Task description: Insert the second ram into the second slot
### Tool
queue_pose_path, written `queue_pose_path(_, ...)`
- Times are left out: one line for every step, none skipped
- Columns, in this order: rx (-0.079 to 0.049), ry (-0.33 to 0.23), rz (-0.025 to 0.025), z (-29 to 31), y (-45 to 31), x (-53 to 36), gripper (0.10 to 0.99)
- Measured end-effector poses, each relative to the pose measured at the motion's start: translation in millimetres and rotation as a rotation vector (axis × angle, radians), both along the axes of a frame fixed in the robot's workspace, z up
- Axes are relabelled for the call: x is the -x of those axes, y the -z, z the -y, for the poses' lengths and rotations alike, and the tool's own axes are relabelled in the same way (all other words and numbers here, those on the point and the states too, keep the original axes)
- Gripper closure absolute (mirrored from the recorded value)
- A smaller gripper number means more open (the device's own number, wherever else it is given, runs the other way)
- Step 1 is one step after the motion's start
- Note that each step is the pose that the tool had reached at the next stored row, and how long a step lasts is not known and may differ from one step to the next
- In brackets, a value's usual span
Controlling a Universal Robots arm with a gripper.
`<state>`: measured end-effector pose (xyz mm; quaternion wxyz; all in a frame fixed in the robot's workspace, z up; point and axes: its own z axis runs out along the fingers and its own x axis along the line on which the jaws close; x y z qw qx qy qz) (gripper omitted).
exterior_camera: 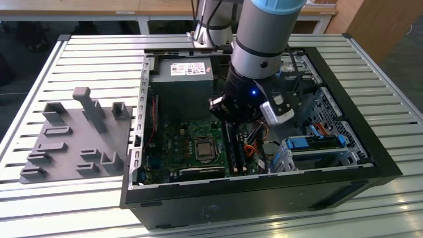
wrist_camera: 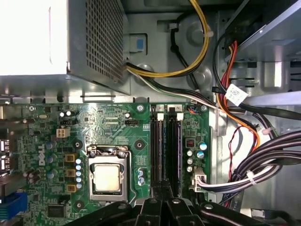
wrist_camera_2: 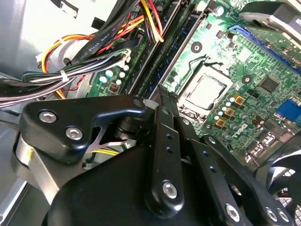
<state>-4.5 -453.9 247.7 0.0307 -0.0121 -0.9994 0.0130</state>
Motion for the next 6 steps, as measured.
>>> queue_pose_path(0.0,0.0,0.0,0.0,-0.6,0.0,0.961)
queue_pose_path(0.0,0.0,0.0001,-0.1,-0.6,0.0,0.961)
queue_pose_path(0.0,0.0,0.0001,0.0,-0.7,0.0,0.961)
queue_pose_path(0.0,0.0,0.0,0.0,-0.9,0.0,0.961)
queue_pose_path(0.0,0.0,0.0,0.0,-0.9,0.0,0.961)
queue_pose_path(0.0,0.0,0.0,0.0,-0.9,0.0,0.961)
